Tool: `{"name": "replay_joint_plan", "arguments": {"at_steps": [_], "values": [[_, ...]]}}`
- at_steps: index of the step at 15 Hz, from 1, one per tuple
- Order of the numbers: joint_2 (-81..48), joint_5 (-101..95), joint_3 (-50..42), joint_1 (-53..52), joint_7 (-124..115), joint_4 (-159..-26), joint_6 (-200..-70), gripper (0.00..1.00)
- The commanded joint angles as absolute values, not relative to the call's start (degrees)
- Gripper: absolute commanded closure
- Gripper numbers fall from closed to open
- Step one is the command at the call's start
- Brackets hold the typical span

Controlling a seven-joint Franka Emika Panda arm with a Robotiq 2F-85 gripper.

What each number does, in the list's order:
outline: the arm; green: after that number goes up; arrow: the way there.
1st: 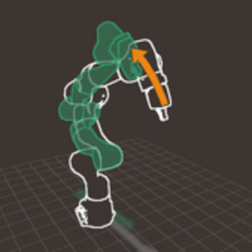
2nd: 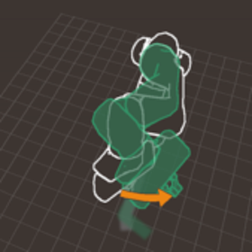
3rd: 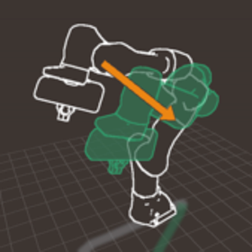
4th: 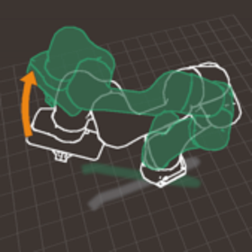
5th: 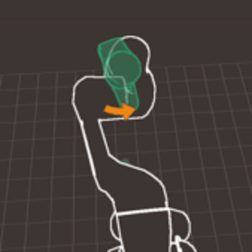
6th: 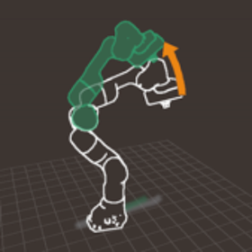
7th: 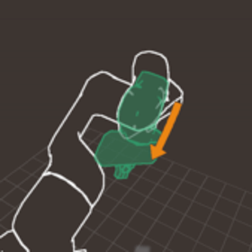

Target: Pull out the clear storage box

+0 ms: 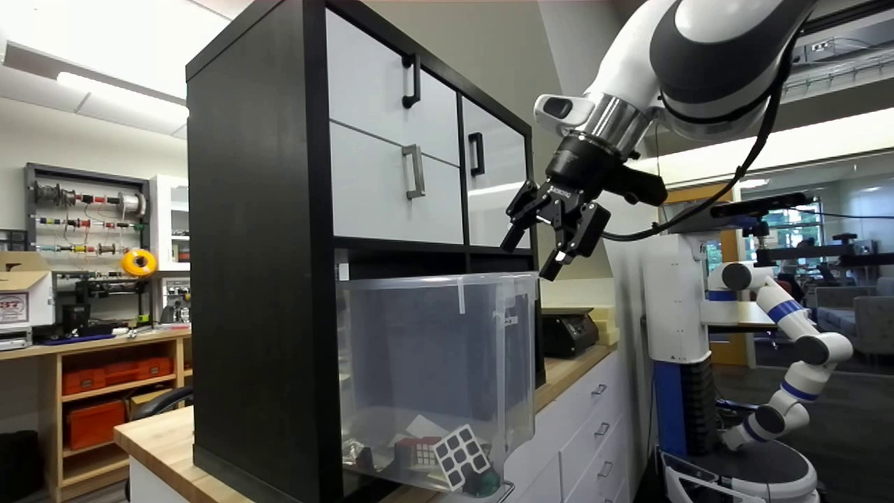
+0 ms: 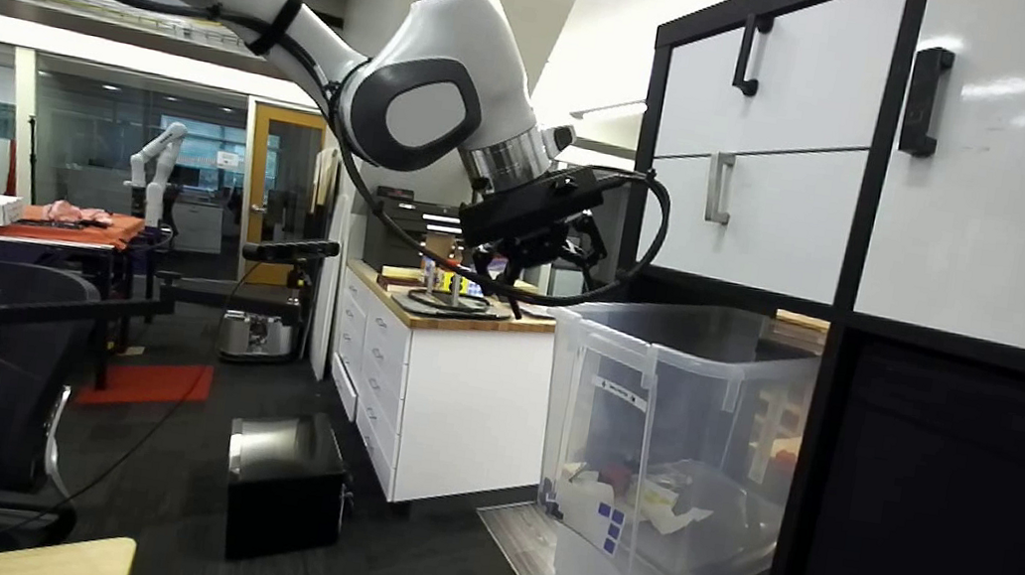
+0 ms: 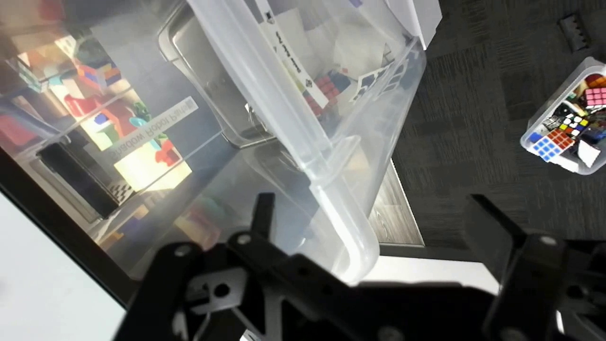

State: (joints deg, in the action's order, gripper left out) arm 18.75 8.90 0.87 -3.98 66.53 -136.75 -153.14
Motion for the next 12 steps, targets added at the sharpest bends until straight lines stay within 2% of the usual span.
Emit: {"name": "replay_joint_plan", "arguments": {"at_steps": [1,8,12], "values": [[19.45,1.63,0.96,-2.16,55.4,-132.12,-144.25,0.0],[16.77,-2.83,-0.54,-1.56,41.94,-122.82,-129.45,0.0],[17.22,-2.59,-1.49,-2.61,41.84,-123.81,-130.88,0.0]]}}
